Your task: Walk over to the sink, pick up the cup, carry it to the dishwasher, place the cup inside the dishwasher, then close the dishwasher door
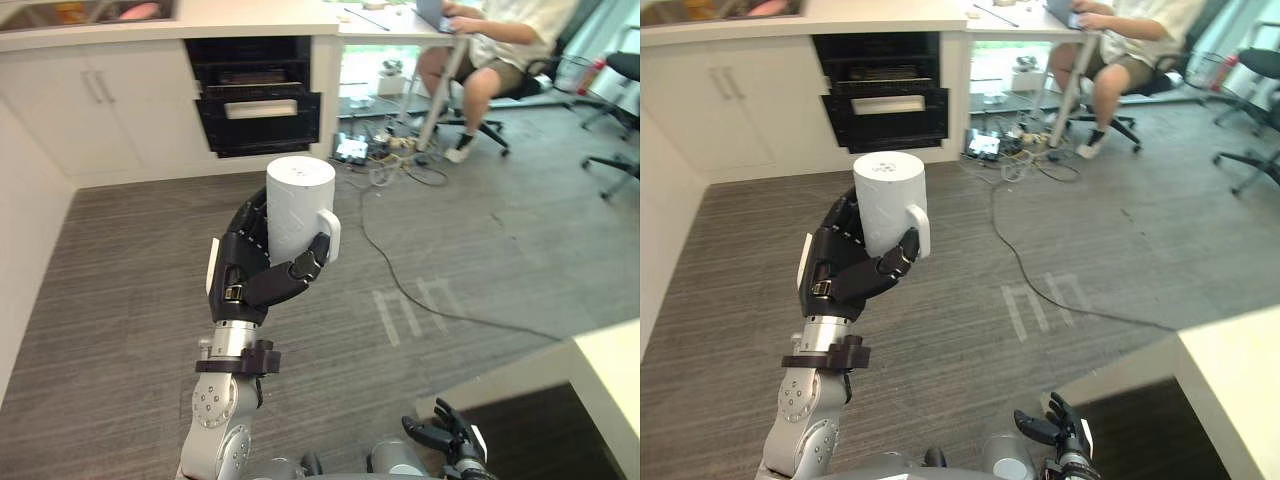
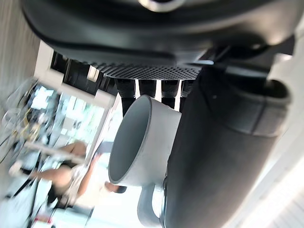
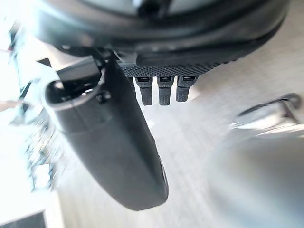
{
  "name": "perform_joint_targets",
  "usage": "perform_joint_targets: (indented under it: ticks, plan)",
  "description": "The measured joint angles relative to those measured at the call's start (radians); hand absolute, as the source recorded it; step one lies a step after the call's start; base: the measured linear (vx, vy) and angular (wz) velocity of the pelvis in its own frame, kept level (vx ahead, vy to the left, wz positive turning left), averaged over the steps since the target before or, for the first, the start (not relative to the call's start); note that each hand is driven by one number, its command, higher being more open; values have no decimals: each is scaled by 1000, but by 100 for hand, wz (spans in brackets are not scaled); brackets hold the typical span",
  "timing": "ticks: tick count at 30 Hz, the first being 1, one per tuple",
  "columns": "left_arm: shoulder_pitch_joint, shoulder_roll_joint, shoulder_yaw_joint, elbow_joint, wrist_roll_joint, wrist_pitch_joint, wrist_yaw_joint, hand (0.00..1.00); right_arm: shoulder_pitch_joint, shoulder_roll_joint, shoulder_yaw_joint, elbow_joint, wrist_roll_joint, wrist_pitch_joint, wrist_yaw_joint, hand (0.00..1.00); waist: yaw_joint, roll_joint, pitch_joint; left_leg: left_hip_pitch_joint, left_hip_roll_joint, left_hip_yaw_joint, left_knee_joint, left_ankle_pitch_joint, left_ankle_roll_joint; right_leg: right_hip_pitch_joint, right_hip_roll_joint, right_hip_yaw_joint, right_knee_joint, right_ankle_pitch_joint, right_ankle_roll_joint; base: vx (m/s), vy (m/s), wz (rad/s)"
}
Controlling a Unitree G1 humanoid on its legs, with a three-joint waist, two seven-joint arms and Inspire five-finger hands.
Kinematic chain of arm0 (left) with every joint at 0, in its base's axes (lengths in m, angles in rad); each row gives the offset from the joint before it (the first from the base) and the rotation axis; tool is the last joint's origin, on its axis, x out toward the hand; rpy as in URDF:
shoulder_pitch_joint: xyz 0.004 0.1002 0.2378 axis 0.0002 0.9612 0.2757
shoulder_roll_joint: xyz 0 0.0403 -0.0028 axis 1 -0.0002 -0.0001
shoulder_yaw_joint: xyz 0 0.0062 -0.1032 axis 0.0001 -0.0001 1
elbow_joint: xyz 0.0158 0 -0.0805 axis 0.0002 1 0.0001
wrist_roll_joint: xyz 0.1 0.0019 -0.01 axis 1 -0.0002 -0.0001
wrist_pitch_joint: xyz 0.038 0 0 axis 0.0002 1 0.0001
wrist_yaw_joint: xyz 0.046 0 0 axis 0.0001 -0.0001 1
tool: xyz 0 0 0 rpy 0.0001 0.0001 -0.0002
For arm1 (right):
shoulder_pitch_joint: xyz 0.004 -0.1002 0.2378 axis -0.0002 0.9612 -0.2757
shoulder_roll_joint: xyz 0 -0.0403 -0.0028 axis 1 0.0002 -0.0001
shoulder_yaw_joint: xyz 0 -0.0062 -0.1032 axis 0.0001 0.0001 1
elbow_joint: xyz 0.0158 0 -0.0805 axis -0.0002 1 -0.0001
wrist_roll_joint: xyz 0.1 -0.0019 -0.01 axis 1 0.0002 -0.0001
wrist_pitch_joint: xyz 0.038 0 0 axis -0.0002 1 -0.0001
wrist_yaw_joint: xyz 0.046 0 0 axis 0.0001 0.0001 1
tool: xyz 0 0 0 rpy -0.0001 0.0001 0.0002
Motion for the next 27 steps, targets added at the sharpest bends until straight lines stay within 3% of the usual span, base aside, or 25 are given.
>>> perform_joint_targets:
  ticks: [1,3,6,7,12,17,24,26,27]
  plan:
    - [60,-16,36,7,-10,-15,0,30,-23,-4,15,-15,-41,-12,0,90,42,-22,-45,20,61,10,-3,-30,-53,82,52,-14,-167,43,1,326,-316,13]
    - [67,-22,33,69,-10,-12,0,30,-22,-15,34,21,-58,-11,-1,90,36,-19,-55,33,90,8,-10,-38,-80,117,81,-13,-220,55,-18,224,-294,-17]
    - [72,-22,33,98,-10,-5,-3,30,-8,-21,34,58,-67,-2,-7,90,17,-9,-62,55,97,8,-40,-33,-90,137,93,-9,-250,61,-27,77,-91,-8]
    - [107,-5,73,99,-10,-5,-3,30,29,-44,40,129,-133,-2,-17,90,-4,-15,-85,51,96,-19,-104,38,-83,150,105,5,-356,161,-41,0,0,0]
    - [107,-10,77,99,-10,-5,-2,30,34,-44,40,127,-133,-2,-17,90,-5,-16,-87,66,102,3,-114,39,-84,153,111,15,-378,170,-42,0,-1,-10]
    - [97,-24,16,122,-10,-4,-2,30,76,-39,40,124,-126,-1,-17,90,-37,-13,-86,115,115,17,-121,39,-95,224,112,-22,-426,185,-45,20,-30,-1]
    - [65,-26,-39,209,-6,41,-7,30,66,-22,27,114,-69,1,-31,90,-48,-6,-74,124,148,-1,-104,40,-153,260,105,-196,-397,170,-70,-53,-91,20]
    - [57,-29,-35,208,10,43,-14,30,27,-22,6,113,-43,0,-44,90,-48,-3,-54,52,159,-35,-28,21,-180,256,94,-280,-389,164,-74,-84,-61,104]
    - [53,-29,-32,207,10,43,-12,30,15,-22,-2,113,-41,-2,-45,90,-43,-1,-47,34,176,-7,-4,2,-172,255,93,-303,-389,163,-75,-95,-18,110]
